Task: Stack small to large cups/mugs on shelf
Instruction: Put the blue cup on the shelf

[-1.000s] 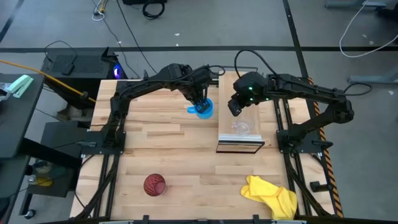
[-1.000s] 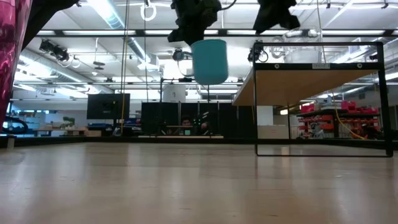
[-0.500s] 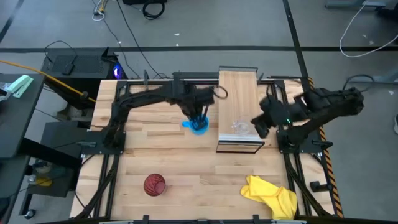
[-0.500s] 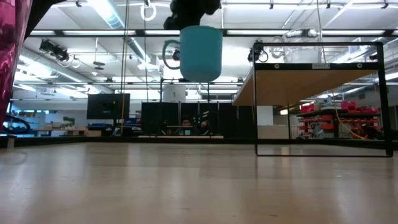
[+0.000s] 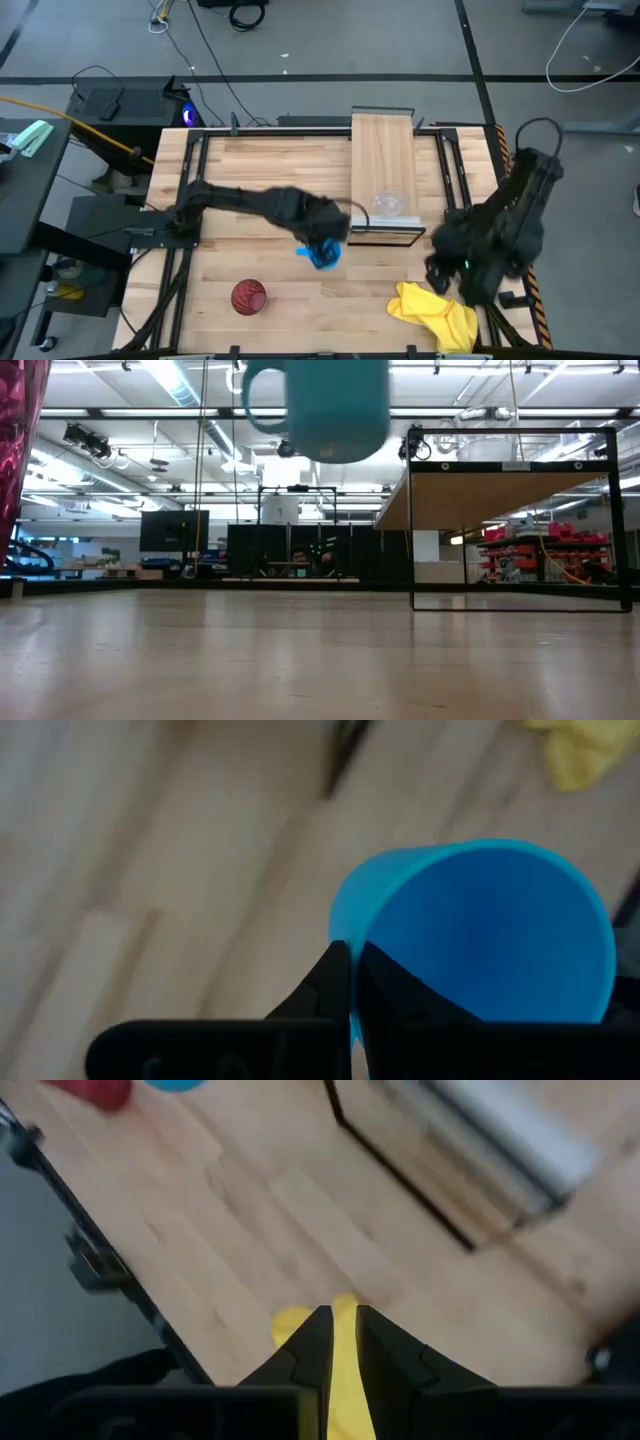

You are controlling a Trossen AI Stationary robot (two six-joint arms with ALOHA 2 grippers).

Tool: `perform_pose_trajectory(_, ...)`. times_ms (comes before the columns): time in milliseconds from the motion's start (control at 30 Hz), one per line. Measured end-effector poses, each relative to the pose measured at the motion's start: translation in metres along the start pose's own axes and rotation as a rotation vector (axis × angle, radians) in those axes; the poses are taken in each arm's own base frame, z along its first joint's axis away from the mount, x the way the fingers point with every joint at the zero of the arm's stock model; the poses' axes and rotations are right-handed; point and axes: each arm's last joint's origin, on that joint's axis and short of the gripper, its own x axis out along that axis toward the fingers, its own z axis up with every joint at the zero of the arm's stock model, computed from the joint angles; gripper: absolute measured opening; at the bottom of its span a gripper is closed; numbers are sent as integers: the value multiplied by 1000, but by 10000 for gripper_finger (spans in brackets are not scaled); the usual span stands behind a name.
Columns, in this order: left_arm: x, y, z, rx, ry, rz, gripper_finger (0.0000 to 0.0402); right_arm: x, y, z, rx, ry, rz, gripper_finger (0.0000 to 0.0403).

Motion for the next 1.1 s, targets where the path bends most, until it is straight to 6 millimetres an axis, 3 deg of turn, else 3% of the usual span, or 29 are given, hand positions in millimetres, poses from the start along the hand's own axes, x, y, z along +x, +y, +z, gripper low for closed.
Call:
perform_pose_trajectory(267, 53, -48, -12, 7, 60, -81, 13, 34, 31, -72, 134, 34, -91, 54)
perform_pose_trajectory(433, 73, -69, -16, 36, 46, -148, 11, 53, 47, -90, 251, 41, -72, 54)
perform_pose_trajectory(633, 76, -71, -10, 54, 8, -173, 11, 87, 71, -93, 329, 51, -61, 54)
perform_pose_trajectory(833, 77, -69, -6, 119, -12, -180, 11, 116, 87, -74, 361, 36, -70, 54)
perform_pose_trajectory(1100, 100, -78, -16, 205, 48, -156, 12, 128, 94, -61, 376, 25, -52, 54)
